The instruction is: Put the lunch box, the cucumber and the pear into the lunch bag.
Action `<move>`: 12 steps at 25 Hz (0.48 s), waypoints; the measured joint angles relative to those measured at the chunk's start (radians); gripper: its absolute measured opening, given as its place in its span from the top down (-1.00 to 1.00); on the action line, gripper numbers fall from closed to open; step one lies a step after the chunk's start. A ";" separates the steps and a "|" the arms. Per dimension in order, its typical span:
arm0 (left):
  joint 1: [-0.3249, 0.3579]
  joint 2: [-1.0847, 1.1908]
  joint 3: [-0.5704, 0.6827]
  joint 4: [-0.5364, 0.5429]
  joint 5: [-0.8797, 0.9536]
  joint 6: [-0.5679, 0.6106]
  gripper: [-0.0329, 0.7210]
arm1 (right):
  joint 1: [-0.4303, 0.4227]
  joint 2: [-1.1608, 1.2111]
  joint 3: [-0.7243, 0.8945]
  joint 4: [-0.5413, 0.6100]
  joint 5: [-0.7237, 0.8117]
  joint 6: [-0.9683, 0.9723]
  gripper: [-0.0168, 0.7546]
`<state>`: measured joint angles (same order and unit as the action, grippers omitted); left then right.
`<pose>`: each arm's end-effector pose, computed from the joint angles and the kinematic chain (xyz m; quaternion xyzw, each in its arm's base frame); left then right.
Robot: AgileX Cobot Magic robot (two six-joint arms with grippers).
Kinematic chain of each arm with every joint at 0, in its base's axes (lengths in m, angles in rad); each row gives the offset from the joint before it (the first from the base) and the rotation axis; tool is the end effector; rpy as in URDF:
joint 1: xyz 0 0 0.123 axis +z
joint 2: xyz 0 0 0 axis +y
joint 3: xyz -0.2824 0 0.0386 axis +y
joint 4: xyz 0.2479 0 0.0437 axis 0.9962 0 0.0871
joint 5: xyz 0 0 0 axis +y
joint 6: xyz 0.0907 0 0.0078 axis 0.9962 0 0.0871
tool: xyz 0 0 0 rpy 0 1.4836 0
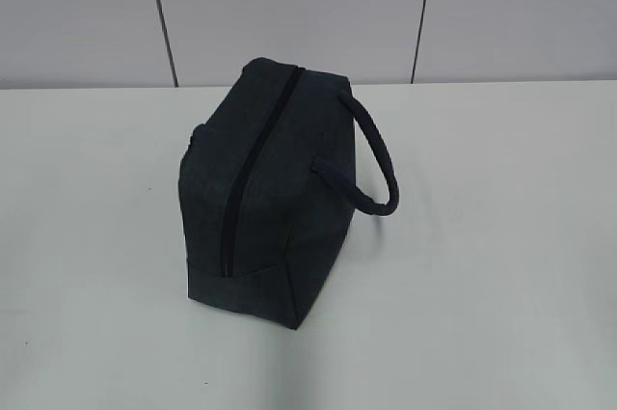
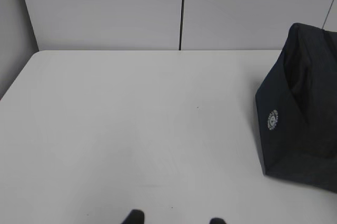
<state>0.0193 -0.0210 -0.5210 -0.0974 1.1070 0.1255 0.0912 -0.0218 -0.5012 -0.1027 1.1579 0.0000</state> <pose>-0.0126 -0.0082 0.2793 0.0493 0.8519 -0.0108 0.5212 -0.0120 -0.0097 0.2700 -0.0346 0.8702 -0.0287 0.4907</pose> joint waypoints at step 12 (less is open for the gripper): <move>0.000 0.000 0.000 0.000 0.000 0.003 0.28 | 0.000 0.000 0.000 0.000 -0.001 0.000 0.20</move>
<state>0.0193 -0.0210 -0.5210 -0.0974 1.1070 0.1288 0.0912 -0.0218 -0.5012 -0.1027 1.1571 0.0000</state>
